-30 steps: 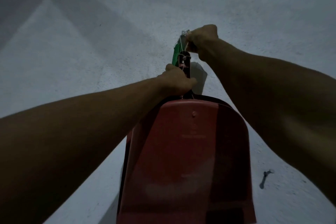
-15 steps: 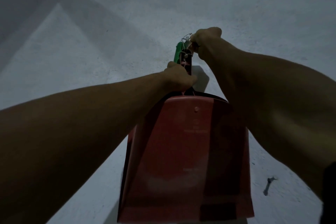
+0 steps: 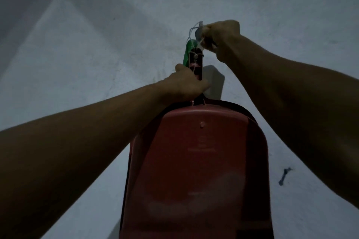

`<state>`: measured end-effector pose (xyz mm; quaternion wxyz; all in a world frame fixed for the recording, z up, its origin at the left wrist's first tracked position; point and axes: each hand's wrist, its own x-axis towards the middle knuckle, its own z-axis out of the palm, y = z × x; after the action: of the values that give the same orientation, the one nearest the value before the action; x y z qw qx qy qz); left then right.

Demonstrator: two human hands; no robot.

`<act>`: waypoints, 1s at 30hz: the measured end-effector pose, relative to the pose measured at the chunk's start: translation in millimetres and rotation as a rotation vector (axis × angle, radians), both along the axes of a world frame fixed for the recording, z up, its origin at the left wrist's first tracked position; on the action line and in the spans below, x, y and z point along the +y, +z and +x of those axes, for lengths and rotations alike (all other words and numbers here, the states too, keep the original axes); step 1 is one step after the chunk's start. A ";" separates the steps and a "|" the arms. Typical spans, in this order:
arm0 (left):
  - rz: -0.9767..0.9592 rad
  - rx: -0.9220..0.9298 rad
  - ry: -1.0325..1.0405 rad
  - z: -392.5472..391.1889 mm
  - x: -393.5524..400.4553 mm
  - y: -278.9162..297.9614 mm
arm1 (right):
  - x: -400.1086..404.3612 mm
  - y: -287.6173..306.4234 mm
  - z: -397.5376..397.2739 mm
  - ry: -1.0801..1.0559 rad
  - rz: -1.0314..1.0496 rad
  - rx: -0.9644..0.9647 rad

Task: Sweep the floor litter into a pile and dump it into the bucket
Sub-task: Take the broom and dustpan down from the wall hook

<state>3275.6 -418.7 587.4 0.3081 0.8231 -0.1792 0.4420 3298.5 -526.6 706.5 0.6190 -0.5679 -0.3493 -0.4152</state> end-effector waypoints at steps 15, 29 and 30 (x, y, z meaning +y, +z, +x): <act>-0.005 0.115 0.325 -92.5 34.0 -200.7 | 38.4 -192.8 -46.6 0.533 -0.113 0.329; -0.077 0.180 0.676 -250.9 92.8 -402.0 | 125.6 -374.0 -162.1 1.093 -0.331 0.716; -0.086 0.194 0.678 -263.5 98.9 -417.4 | 133.5 -387.2 -170.0 1.126 -0.371 0.742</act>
<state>3012.1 -319.8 169.9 0.1939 0.8602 0.1527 0.4462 3128.5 -393.1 319.4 0.7113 -0.5011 -0.4210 0.2564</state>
